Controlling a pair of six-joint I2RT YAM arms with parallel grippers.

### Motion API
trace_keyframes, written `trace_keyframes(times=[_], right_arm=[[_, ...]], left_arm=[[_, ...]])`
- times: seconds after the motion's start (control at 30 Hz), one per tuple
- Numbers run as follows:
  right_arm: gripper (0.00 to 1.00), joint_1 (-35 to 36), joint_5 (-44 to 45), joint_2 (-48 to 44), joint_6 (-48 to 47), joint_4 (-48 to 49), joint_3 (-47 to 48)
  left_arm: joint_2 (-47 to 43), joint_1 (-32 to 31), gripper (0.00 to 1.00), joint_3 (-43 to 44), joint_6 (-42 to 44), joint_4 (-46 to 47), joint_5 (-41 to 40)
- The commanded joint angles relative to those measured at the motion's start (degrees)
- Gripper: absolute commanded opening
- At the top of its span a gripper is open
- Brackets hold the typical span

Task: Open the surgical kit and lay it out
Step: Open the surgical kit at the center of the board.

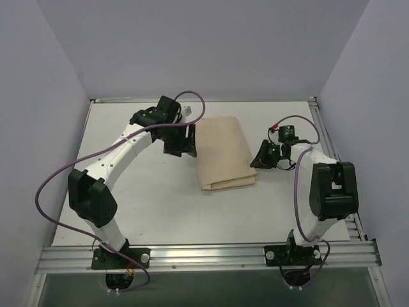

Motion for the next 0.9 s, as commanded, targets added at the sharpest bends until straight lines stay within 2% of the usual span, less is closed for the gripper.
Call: trace_keyframes(times=[0.0, 0.03, 0.13, 0.23, 0.37, 0.47, 0.5, 0.6, 0.73, 0.87], right_arm=[[0.06, -0.19, -3.06, -3.54, 0.10, 0.56, 0.13], [0.00, 0.33, -3.15, -3.81, 0.10, 0.47, 1.00], [0.00, 2.52, -0.18, -5.21, -0.43, -1.45, 3.98], [0.00, 7.26, 5.45, -5.39, -0.60, -6.45, 10.48], [0.00, 16.38, 9.93, -3.73, 1.67, -8.93, 22.23], [0.00, 21.67, 10.47, -0.75, 2.38, -10.07, 28.58], [0.00, 25.34, 10.47, 1.79, 2.47, -10.16, 32.35], [0.00, 30.73, 11.61, 7.85, 3.00, -9.55, 37.20], [0.00, 40.64, 11.00, 16.56, 4.06, -8.31, 46.76], [0.00, 46.38, 11.35, 25.52, 2.56, -9.90, 53.56]], left_arm=[[-2.21, -0.50, 0.72, 3.35, 0.24, -0.72, -1.14], [-2.21, -0.59, 0.72, 3.61, 0.15, -1.42, -1.75], [-2.65, -0.76, 0.72, 4.40, -0.02, -2.47, -4.48], [-3.00, -0.76, 0.67, 6.33, -2.47, -6.32, -12.02], [-3.96, -0.41, 0.67, 8.88, -5.99, -11.61, -24.05], [-6.50, 0.46, 0.68, 9.06, -9.07, -15.39, -28.64], [-7.48, 1.86, 0.68, 8.89, -10.12, -16.45, -30.13], [-12.66, 5.90, 0.68, 5.30, -13.03, -18.30, -30.33], [-20.30, 14.51, 0.68, -2.08, -15.49, -18.57, -26.46], [-27.43, 16.20, 0.68, -8.15, -17.25, -19.18, -24.96]])
